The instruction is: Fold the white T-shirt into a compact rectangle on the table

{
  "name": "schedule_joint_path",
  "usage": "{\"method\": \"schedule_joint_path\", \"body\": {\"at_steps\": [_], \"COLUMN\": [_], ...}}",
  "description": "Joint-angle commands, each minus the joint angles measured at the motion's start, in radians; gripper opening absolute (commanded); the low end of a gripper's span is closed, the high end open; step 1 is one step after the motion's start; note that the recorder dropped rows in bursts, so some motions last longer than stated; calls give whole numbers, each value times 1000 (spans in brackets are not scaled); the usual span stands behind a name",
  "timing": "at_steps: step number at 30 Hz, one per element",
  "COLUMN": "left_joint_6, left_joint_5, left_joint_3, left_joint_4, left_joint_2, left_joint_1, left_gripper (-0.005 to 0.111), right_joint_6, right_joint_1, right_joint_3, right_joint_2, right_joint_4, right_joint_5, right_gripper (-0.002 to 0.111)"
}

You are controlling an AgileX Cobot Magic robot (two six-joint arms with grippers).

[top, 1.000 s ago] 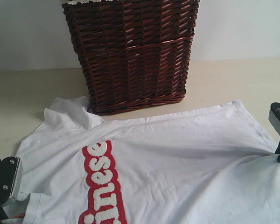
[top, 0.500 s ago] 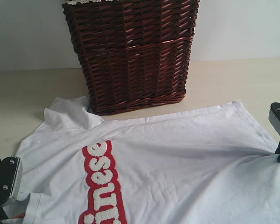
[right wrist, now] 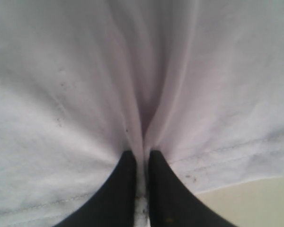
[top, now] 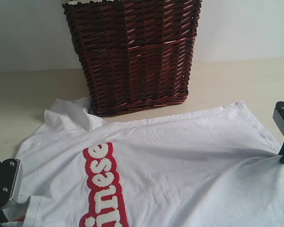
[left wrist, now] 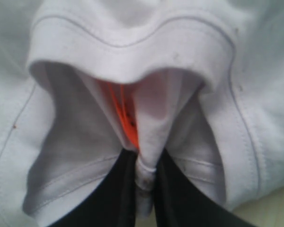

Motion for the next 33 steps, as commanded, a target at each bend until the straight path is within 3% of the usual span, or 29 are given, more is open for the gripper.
{"method": "schedule_joint_path", "body": {"at_steps": [1, 8, 12, 18, 20, 23, 27, 33], "left_joint_6": [-4, -12, -142, -504, -691, -841, -877, -758], "left_joint_5": [16, 2, -82, -9, 61, 220, 350, 277], "left_joint_3": [40, 40, 23, -112, -178, -279, -372, -492], "left_joint_4": [71, 68, 105, 350, 463, 653, 870, 862], "left_joint_2": [55, 50, -16, -225, -271, -307, -386, -558], "left_joint_1": [-4, -4, -4, -4, -4, -4, -4, -4], "left_gripper": [0, 0, 0, 0, 0, 0, 0, 0], "right_joint_6": [34, 38, 47, 154, 152, 219, 277, 208], "right_joint_1": [5, 5, 5, 5, 5, 5, 5, 5], "right_joint_3": [47, 47, 47, 45, 45, 45, 45, 45], "right_joint_2": [80, 79, 27, -231, -357, -509, -677, -869], "right_joint_4": [-32, -32, -37, -70, -68, -77, -40, 10], "right_joint_5": [-53, -87, -90, -46, -41, -11, 131, 121], "right_gripper": [0, 0, 0, 0, 0, 0, 0, 0]}}
